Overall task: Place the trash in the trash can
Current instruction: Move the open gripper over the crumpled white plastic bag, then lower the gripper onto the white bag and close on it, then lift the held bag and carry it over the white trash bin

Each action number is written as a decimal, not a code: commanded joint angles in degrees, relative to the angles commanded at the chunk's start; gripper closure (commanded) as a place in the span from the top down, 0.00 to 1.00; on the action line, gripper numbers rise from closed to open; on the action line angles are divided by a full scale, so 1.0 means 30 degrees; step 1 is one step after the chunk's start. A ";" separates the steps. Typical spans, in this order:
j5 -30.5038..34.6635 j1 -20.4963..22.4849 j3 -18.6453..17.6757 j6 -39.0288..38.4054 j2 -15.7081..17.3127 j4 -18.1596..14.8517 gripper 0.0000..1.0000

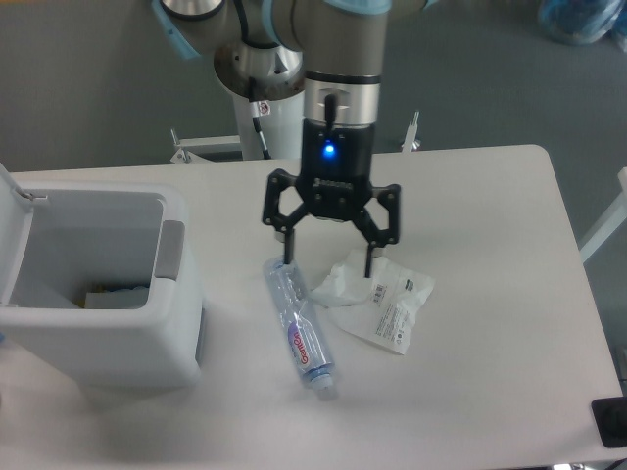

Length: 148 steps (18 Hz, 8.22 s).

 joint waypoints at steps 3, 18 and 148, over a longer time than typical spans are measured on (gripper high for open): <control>0.0845 0.0059 -0.0146 0.0704 -0.0029 0.0029 1.00; 0.1114 0.0324 -0.1288 0.0239 -0.0879 0.0323 1.00; -0.9375 -0.3776 0.3692 -0.1431 0.3692 -1.4063 0.00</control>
